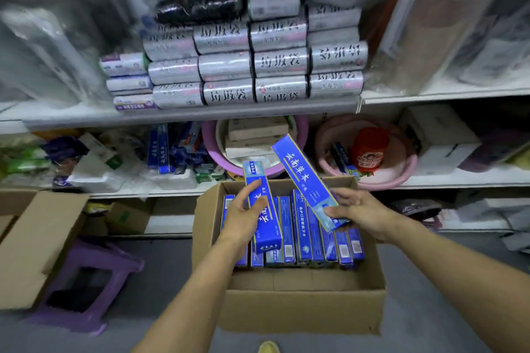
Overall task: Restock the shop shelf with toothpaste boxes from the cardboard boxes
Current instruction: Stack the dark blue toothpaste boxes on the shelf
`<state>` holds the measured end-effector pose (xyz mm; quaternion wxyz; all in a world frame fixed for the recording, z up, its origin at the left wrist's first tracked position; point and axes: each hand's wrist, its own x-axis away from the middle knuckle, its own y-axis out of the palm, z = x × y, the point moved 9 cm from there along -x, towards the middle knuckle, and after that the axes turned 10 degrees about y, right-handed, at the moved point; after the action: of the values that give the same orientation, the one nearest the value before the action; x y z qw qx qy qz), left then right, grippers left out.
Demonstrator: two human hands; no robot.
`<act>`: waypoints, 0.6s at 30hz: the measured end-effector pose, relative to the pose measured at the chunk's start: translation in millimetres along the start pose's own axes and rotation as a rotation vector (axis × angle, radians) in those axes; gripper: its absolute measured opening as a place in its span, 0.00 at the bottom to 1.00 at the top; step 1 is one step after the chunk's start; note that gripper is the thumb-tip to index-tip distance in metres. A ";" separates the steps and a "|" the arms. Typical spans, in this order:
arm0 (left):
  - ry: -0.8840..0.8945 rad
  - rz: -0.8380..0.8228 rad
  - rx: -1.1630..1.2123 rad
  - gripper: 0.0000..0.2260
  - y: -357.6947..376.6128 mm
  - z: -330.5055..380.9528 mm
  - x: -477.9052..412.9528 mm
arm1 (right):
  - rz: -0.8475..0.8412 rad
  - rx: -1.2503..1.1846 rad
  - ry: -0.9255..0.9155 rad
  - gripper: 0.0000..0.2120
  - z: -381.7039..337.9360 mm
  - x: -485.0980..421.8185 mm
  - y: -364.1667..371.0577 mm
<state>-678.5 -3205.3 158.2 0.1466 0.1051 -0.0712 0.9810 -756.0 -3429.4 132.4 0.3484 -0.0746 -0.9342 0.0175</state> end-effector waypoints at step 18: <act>0.499 0.017 -0.023 0.27 -41.1 278.2 40.7 | 0.026 0.187 -0.570 0.19 -257.8 171.8 -32.5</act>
<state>-652.6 -3202.8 441.1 0.1528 -0.1425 -0.0450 0.9769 -719.8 -3440.5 441.6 0.0774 -0.0462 -0.9877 0.1279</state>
